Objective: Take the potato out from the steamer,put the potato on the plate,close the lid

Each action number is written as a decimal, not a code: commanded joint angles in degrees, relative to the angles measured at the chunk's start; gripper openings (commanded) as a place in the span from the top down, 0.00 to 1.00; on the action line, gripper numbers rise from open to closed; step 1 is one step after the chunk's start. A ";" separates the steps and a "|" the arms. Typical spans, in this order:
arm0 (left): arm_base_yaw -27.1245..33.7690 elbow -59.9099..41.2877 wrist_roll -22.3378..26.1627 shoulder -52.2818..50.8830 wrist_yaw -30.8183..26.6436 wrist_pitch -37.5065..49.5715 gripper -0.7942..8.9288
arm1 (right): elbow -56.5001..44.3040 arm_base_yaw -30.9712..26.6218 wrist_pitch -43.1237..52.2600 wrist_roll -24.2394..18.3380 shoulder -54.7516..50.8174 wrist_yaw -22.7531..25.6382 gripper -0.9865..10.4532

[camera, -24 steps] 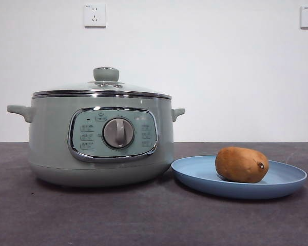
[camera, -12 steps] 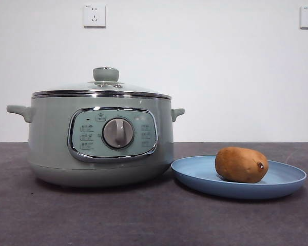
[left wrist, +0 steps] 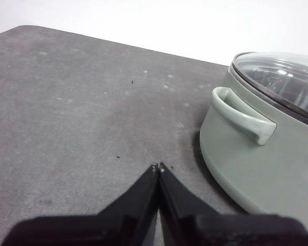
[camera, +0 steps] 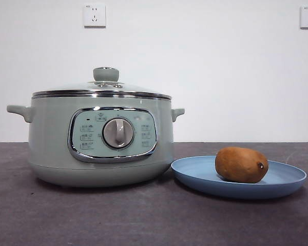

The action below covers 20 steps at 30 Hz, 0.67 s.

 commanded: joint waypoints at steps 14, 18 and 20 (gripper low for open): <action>0.15 -0.83 -0.17 -0.13 -0.11 0.20 0.92 | -16.81 -3.21 -0.48 4.94 -22.32 -0.07 0.91; 0.15 -0.83 -0.20 -0.13 -0.11 0.24 0.92 | -16.81 -3.15 -5.53 5.05 -24.22 -0.07 0.91; 0.15 -0.83 -0.20 -0.13 -0.11 0.28 0.92 | -16.81 -3.15 -7.54 5.07 -24.20 -0.04 0.91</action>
